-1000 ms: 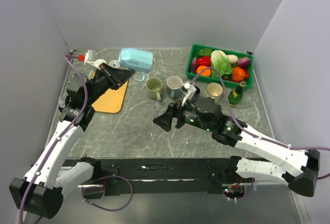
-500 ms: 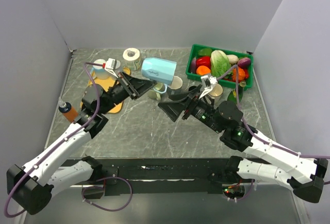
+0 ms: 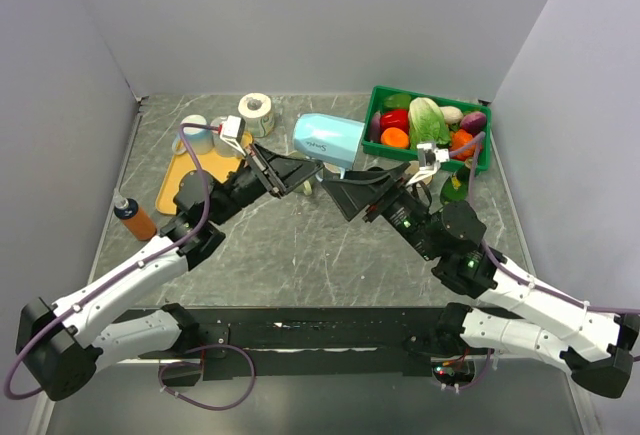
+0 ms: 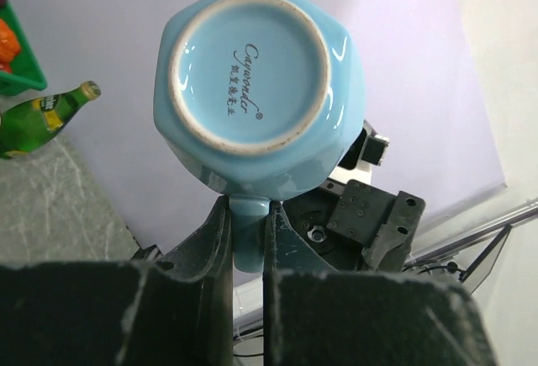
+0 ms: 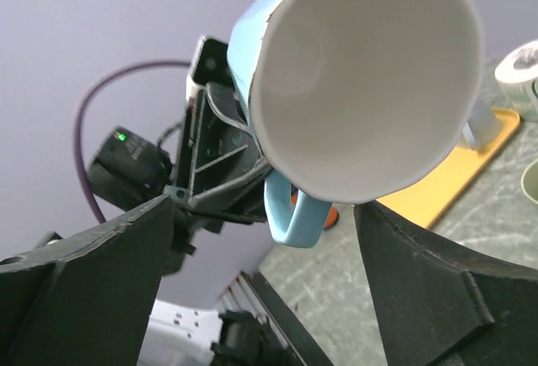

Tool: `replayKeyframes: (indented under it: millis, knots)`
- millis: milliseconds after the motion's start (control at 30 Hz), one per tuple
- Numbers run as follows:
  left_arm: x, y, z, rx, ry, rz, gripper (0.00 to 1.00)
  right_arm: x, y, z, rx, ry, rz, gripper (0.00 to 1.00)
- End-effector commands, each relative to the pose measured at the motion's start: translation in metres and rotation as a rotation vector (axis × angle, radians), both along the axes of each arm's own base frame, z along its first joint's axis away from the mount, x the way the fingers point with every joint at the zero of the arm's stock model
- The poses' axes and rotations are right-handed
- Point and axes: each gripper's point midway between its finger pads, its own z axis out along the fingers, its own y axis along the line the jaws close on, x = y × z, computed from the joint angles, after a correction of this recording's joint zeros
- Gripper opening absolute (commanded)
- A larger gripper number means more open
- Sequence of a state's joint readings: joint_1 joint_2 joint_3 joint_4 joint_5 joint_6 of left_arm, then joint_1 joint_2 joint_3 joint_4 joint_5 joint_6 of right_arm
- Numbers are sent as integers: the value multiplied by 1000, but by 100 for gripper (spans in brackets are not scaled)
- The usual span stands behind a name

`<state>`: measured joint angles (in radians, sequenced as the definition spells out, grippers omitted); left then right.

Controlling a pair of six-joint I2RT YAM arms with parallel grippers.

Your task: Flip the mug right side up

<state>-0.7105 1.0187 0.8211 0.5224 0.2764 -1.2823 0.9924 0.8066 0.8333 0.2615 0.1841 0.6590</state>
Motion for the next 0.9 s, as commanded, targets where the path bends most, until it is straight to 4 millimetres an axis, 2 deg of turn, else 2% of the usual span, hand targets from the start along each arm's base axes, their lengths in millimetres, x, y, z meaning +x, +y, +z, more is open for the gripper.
replayKeyframes:
  millis: [0,433,533,567,633,700,767,800,833,867]
  knots:
    - [-24,14,56,-200,-155,-39,1,4,-15,16,98,-14,-61,89]
    - [-38,11,61,-233,-186,-83,1,8,-8,17,93,8,-43,70]
    - [-40,8,59,-228,-184,-91,1,8,-6,16,93,16,-37,60]
    - [-41,7,59,-227,-183,-93,1,9,-7,16,95,23,-40,53]
    - [-42,6,58,-226,-181,-100,1,10,-7,15,102,32,-41,44]
    - [-44,5,56,-224,-178,-104,1,10,-9,14,107,39,-45,42]
    - [-46,4,53,-215,-186,-105,1,10,-10,13,108,39,-50,32]
    - [-46,4,51,-206,-187,-105,1,10,-12,12,107,42,-56,26]
    - [-48,4,50,-194,-197,-102,1,11,-13,9,95,51,-63,12]
    - [-46,2,43,-171,-181,-101,1,13,-15,7,94,59,-77,5]
